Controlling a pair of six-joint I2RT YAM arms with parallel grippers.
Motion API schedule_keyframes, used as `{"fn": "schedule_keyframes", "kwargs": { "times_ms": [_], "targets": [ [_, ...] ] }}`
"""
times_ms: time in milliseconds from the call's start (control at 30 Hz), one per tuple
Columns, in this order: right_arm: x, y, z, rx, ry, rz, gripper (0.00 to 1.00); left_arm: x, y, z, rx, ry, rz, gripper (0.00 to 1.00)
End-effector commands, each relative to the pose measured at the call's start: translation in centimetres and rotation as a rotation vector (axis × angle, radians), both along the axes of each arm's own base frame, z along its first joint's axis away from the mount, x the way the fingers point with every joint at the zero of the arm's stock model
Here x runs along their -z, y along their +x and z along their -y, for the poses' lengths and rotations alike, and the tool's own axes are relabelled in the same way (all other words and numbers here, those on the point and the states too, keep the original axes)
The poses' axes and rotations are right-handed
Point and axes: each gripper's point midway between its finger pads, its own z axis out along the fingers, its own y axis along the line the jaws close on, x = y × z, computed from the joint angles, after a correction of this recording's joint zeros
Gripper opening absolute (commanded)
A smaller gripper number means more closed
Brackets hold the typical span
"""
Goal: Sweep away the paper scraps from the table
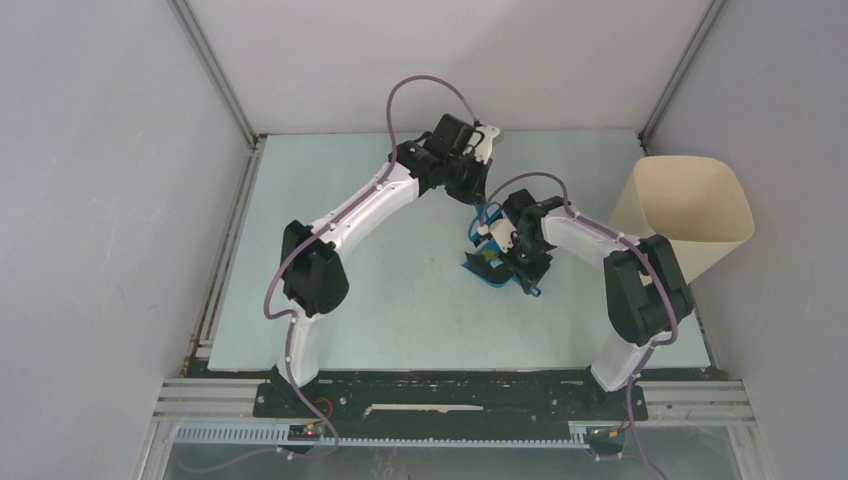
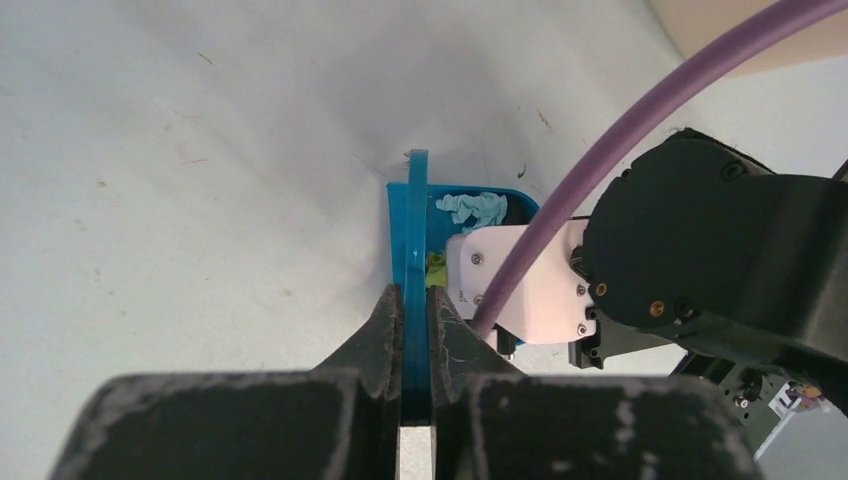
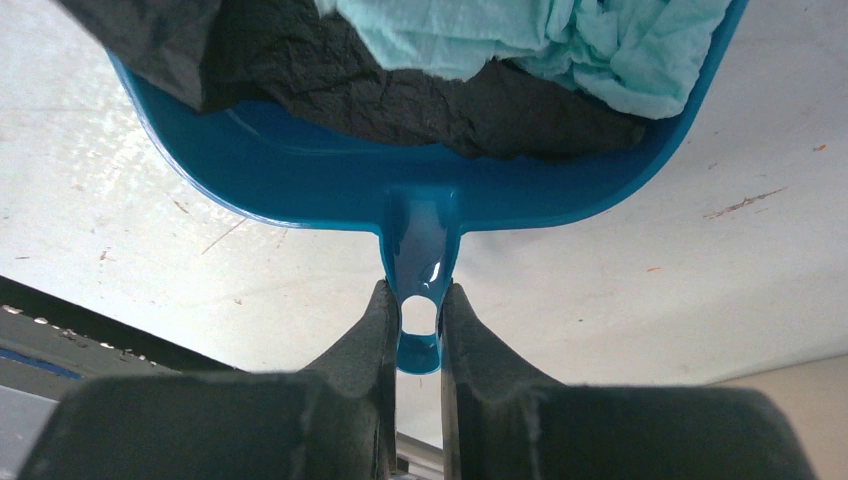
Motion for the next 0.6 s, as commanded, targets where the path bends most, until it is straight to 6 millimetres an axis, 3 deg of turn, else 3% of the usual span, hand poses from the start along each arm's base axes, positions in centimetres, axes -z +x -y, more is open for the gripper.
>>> {"fn": "schedule_keyframes", "kwargs": {
  "times_ms": [0,133,233,400,567],
  "targets": [
    [-2.3,0.3,-1.2,-0.017,0.111,0.1,0.13,-9.5,0.0,-2.3,-0.06,-0.099,0.186,0.0],
    [-3.5,0.1,-1.0,-0.023,0.13,0.158,0.12,-12.5,-0.8,-6.6,-0.178,-0.059,0.281,0.0],
    [-4.7,0.1,-0.9,-0.026,0.141,0.196,0.12,-13.2,-2.2,-10.5,-0.277,-0.023,0.312,0.0],
    [-8.0,-1.0,-0.8,-0.093,0.114,0.299,0.12,-9.9,-8.5,-13.5,-0.227,0.0,0.177,0.0],
    [-12.1,-1.4,-0.9,-0.145,0.119,0.403,0.13,-5.6,-11.1,-17.7,-0.277,0.073,0.182,0.0]
  ]
}}
